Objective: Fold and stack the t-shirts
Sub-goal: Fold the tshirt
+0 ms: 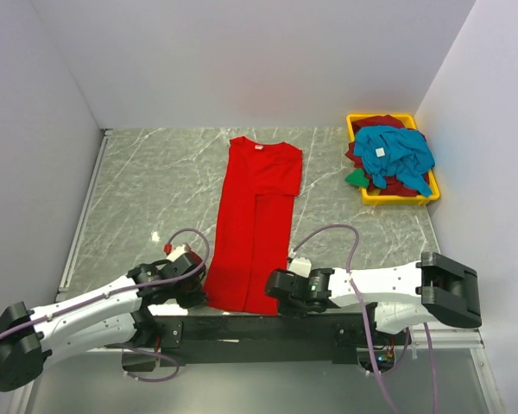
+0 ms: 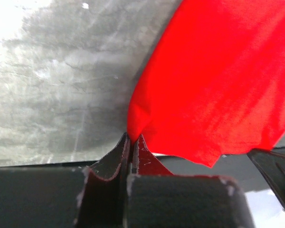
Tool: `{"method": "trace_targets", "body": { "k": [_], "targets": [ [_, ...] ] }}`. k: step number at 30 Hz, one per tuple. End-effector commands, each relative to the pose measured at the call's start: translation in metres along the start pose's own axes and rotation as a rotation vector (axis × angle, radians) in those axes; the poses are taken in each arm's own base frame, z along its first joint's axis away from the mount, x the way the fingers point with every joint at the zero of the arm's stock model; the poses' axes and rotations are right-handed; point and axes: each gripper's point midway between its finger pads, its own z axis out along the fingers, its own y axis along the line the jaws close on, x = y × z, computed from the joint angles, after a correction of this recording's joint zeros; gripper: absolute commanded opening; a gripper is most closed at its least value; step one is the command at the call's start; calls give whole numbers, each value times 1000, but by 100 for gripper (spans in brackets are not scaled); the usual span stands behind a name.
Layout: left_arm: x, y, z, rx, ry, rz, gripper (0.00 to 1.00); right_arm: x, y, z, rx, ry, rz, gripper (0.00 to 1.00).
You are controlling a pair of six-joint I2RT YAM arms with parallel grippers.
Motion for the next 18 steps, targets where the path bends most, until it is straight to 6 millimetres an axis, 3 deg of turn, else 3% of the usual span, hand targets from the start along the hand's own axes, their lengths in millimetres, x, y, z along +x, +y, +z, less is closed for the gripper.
{"method": "trace_targets", "body": {
  "k": [1, 11, 18],
  "targets": [
    [4, -5, -7, 40, 8, -33, 1, -5, -11, -7, 35, -31, 4, 0],
    [16, -28, -15, 81, 32, -29, 1, -10, -20, -20, 22, -54, 33, 0],
    [-3, -55, -31, 119, -50, -17, 1, -27, -4, -41, -20, -112, 15, 0]
  ]
}}
